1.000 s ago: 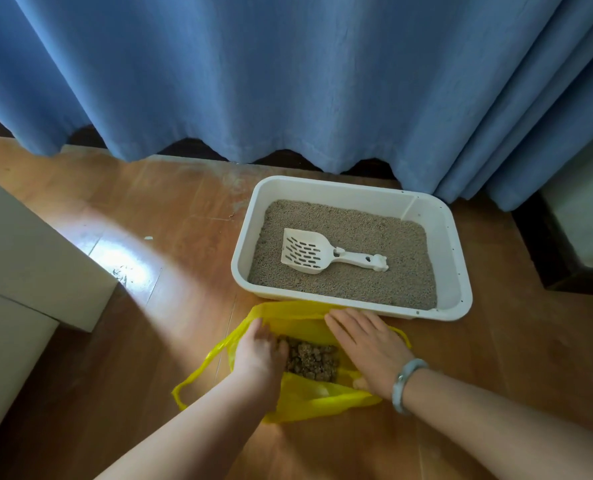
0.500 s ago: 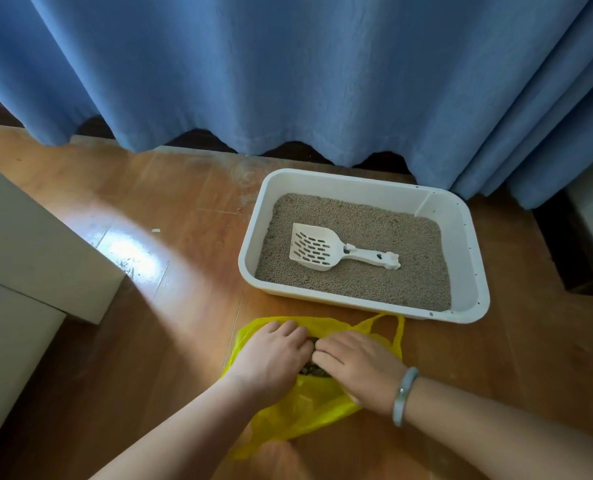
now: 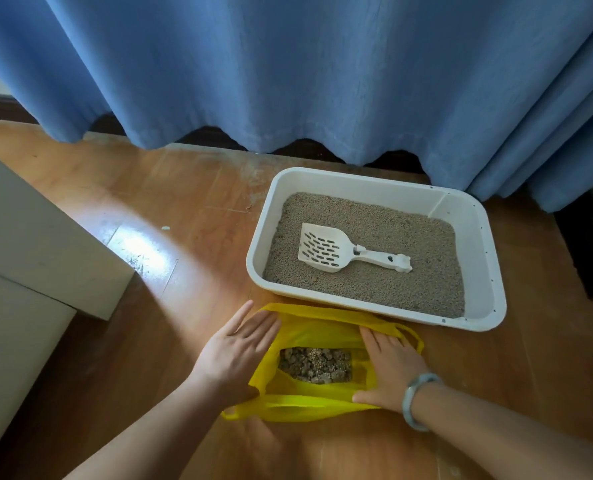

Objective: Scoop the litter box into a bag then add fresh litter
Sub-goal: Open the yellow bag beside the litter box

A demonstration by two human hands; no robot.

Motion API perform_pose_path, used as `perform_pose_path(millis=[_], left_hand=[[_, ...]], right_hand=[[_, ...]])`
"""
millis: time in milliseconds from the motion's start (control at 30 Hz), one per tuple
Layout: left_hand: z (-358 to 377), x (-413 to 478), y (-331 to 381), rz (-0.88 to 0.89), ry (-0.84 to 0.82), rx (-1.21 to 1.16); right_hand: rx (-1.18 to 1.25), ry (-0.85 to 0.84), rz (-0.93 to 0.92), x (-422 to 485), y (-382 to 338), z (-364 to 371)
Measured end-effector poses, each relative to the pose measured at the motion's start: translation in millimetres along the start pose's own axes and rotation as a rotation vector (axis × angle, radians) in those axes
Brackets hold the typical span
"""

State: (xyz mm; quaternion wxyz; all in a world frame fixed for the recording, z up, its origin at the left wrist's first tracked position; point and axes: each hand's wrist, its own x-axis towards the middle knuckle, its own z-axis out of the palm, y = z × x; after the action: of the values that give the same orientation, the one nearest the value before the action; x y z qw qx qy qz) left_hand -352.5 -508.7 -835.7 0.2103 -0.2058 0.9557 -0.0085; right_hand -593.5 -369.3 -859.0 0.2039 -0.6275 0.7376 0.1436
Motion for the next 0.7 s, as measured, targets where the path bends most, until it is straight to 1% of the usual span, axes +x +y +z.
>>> perform_pose_path(millis=[67, 133, 233, 333, 400, 500, 533, 600, 667, 700], left_hand=[[2.2, 1.0, 1.5, -0.011, 0.035, -0.012], [2.8, 5.8, 9.2, -0.011, 0.125, -0.029], [-2.8, 16.2, 21.3, 0.042, 0.202, -0.057], [-8.9, 21.5, 27.7, 0.090, 0.264, -0.098], [-9.1, 20.0, 28.5, 0.094, 0.326, -0.125], [-5.6, 13.4, 26.9, 0.084, 0.364, -0.132], [-5.0, 11.6, 26.6, 0.069, 0.386, -0.129], [-7.9, 11.3, 25.8, 0.005, 0.478, -0.157], [-17.3, 15.7, 25.5, -0.091, 0.591, -0.223], [-23.2, 19.5, 25.5, -0.140, 0.638, -0.252]], right_hand=[[0.032, 0.013, 0.042, -0.2, -2.3, 2.5], [0.027, 0.142, 0.009, 0.1, -4.7, 1.5], [0.004, 0.335, -0.143, 2.1, -9.2, 2.6], [-0.001, 0.435, -0.253, 6.0, -15.8, -1.4], [-0.047, 0.465, -0.339, 10.5, -19.4, -2.1], [-0.112, 0.424, -0.391, 10.9, -17.2, -1.3], [-0.112, 0.416, -0.400, 9.8, -15.1, -1.5], [-0.081, 0.459, -0.454, 8.1, -11.8, -5.5], [0.004, 0.575, -0.509, 10.4, -11.1, -16.2], [0.056, 0.637, -0.507, 13.4, -11.9, -24.2]])
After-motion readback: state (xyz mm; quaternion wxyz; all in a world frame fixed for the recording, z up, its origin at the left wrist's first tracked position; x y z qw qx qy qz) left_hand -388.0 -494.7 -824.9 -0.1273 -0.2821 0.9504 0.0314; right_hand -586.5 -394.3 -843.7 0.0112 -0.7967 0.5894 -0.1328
